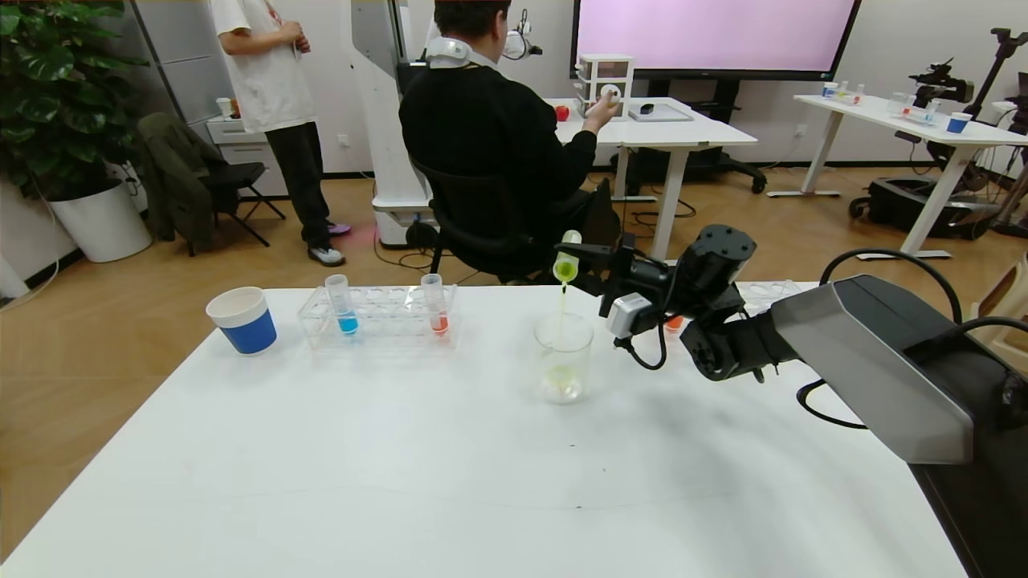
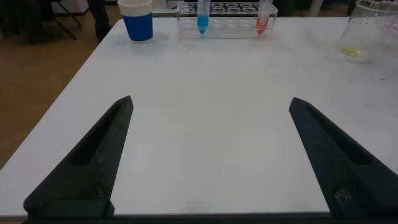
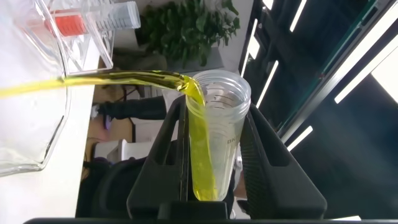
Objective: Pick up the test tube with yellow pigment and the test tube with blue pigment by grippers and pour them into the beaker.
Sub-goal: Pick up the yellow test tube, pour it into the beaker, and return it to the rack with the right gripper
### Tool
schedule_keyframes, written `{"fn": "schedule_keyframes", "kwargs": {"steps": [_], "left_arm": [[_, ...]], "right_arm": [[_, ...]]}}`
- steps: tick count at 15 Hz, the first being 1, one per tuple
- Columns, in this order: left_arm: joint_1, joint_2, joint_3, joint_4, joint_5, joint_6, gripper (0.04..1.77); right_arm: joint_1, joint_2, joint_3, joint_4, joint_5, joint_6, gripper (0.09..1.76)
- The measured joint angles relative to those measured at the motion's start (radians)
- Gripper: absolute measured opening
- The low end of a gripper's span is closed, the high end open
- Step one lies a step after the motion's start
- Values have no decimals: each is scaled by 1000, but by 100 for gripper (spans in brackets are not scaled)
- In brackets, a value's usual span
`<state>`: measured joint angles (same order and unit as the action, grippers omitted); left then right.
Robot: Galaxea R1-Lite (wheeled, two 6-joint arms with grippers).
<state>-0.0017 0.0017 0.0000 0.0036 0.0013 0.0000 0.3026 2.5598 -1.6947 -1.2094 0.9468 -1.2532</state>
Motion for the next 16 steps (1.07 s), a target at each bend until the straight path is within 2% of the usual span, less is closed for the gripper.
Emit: {"fn": "schedule_keyframes", "kwargs": {"steps": [5, 16], "left_arm": [[0, 0, 0, 0, 0, 0, 175], [0, 0, 0, 0, 0, 0, 175]], "right_arm": [[1, 17, -40, -1, 13, -18, 51], [-2, 29, -120, 41, 66, -184, 51]]}}
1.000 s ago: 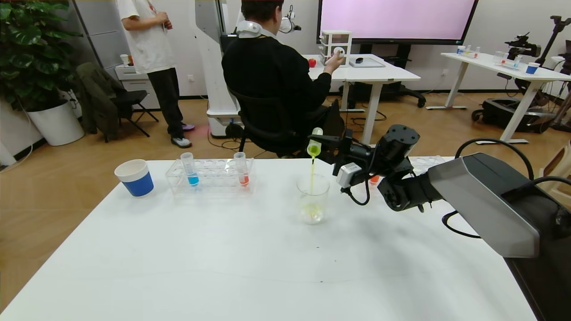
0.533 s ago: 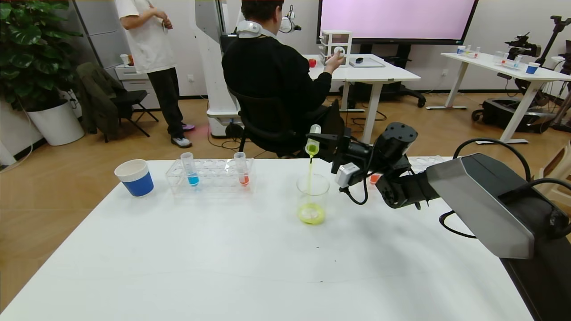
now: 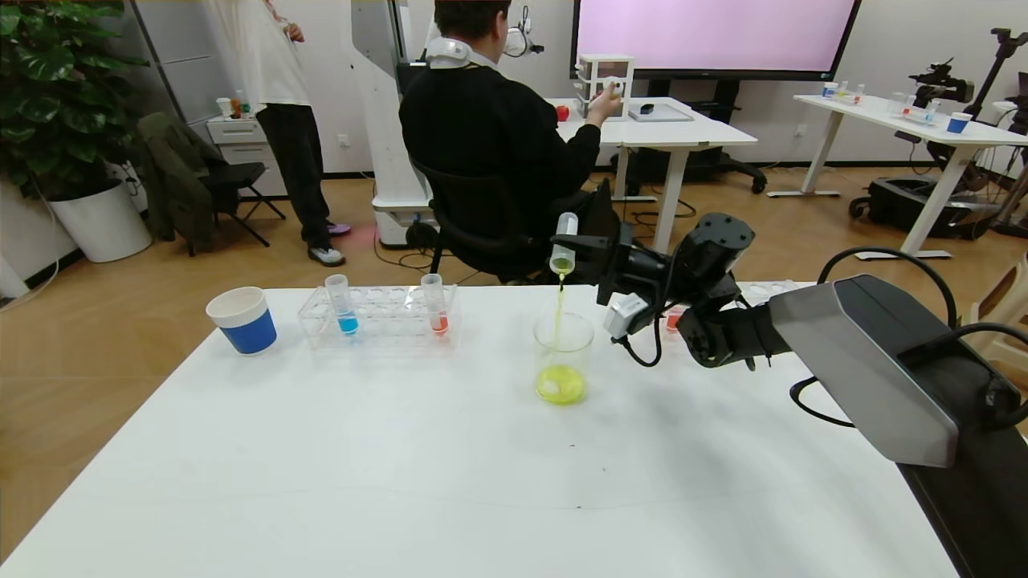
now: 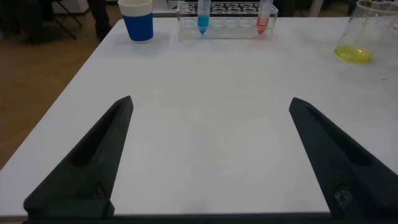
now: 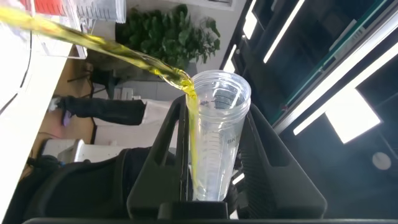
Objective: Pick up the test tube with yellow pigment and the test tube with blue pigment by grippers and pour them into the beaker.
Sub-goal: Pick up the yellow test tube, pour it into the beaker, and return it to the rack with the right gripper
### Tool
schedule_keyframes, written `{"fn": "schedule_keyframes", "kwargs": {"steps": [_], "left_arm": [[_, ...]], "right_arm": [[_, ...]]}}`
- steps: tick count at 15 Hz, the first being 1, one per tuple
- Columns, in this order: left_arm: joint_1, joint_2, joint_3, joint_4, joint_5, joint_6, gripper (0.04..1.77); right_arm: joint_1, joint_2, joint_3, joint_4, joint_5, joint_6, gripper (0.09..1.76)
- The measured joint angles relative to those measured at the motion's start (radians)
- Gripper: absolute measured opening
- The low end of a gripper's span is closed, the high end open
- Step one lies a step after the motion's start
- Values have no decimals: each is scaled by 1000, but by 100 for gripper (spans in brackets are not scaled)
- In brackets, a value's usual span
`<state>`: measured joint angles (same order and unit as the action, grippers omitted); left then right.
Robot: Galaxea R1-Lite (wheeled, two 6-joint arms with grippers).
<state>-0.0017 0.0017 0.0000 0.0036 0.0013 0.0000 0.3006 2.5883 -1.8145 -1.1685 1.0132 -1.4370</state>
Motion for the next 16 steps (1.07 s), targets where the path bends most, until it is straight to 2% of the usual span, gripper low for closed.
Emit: {"fn": "schedule_keyframes", "kwargs": {"steps": [5, 9, 11, 13, 16], "left_arm": [[0, 0, 0, 0, 0, 0, 175], [0, 0, 0, 0, 0, 0, 175], [0, 0, 0, 0, 0, 0, 175], [0, 0, 0, 0, 0, 0, 175], [0, 0, 0, 0, 0, 0, 175]], "right_arm": [[-15, -13, 6, 1, 4, -91, 51], [-9, -20, 13, 6, -5, -72, 51], [-5, -31, 18, 3, -11, 1, 51], [15, -57, 41, -11, -31, 129, 51], [36, -105, 111, -141, -146, 424, 51]]}}
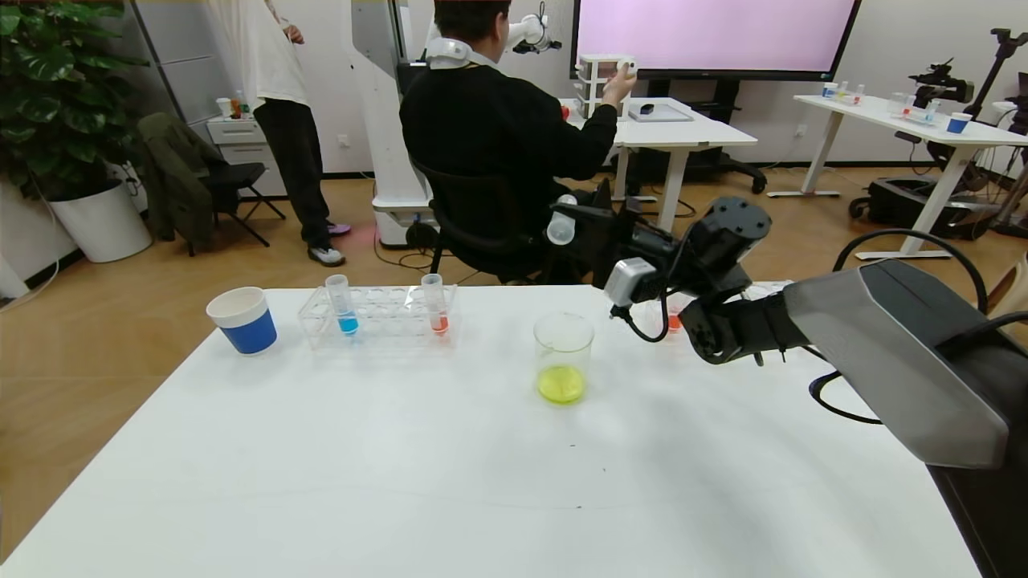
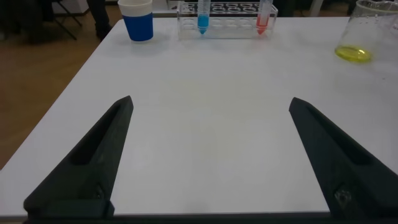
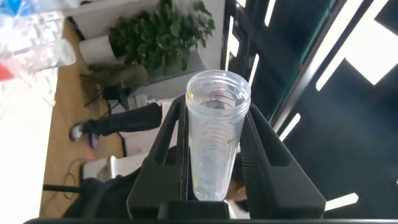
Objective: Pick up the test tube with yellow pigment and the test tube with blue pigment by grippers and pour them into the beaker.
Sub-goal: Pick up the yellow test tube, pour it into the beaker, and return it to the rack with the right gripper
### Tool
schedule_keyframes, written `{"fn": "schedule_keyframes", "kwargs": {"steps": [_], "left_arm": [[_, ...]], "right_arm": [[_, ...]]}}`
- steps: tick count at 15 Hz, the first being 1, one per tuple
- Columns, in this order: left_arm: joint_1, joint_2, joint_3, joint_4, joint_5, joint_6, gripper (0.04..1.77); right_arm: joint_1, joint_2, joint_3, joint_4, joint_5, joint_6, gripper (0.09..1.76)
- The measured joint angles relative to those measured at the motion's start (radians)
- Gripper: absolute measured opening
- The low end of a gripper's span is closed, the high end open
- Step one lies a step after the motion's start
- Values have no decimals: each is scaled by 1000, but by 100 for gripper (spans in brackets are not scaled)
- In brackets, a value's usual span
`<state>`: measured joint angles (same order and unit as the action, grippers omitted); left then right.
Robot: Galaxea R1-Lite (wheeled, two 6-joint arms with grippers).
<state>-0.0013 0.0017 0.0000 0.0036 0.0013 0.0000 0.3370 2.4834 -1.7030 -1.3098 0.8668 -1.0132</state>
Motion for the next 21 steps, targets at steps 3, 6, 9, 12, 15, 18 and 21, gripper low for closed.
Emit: {"fn": "schedule_keyframes", "kwargs": {"steps": [3, 6, 9, 12, 15, 18, 21], "left_arm": [[0, 0, 0, 0, 0, 0, 175], [0, 0, 0, 0, 0, 0, 175], [0, 0, 0, 0, 0, 0, 175], [0, 0, 0, 0, 0, 0, 175], [0, 0, 0, 0, 0, 0, 175], [0, 0, 0, 0, 0, 0, 175], [0, 0, 0, 0, 0, 0, 175]], "right_arm": [[38, -45, 132, -183, -350, 389, 51], [73, -121, 301, -189, -583, 617, 51], [87, -216, 473, -104, -720, 854, 51], [93, -336, 606, 101, -789, 1006, 51], [88, -479, 679, 343, -808, 1110, 51], [58, -585, 751, 371, -806, 1121, 51], [-48, -644, 789, 369, -776, 1104, 51]]}}
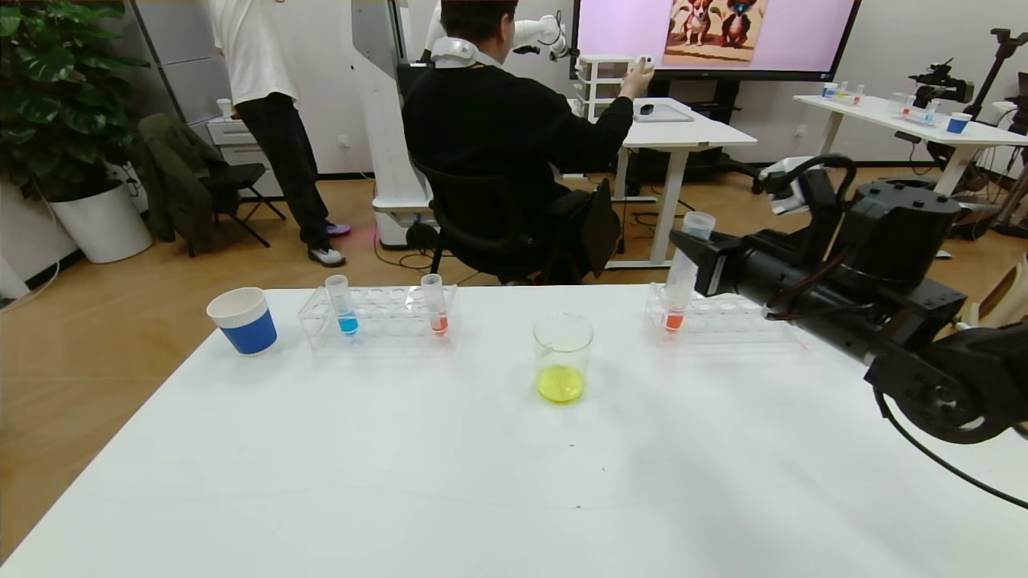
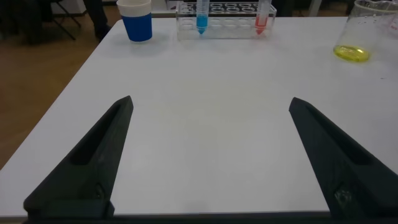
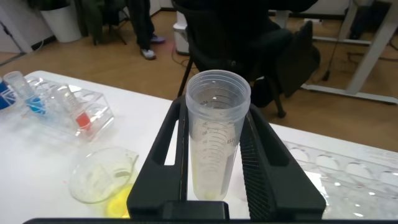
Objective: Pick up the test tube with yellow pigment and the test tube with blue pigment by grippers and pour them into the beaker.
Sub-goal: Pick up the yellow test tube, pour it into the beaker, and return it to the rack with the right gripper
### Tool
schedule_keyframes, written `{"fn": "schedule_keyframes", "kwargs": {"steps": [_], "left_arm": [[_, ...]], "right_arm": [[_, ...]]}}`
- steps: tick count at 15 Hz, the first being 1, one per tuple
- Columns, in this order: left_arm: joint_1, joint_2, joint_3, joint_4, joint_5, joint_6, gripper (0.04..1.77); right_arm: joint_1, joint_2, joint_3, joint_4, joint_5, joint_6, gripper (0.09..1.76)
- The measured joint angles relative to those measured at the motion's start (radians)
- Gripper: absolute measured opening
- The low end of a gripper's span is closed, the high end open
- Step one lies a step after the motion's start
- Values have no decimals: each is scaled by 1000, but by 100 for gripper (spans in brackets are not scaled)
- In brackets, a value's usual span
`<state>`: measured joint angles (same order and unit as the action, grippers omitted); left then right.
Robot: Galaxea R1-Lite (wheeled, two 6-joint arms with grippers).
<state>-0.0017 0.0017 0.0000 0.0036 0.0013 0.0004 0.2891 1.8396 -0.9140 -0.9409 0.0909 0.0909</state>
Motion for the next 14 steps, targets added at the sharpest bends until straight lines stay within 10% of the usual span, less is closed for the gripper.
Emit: {"fn": "schedule_keyframes", "kwargs": {"steps": [6, 14], "left_arm": [[0, 0, 0, 0, 0, 0, 175], [0, 0, 0, 0, 0, 0, 175]], "right_arm": [[-416, -30, 17, -35, 345, -87, 51], [-691, 91, -110, -38, 407, -91, 51]]}}
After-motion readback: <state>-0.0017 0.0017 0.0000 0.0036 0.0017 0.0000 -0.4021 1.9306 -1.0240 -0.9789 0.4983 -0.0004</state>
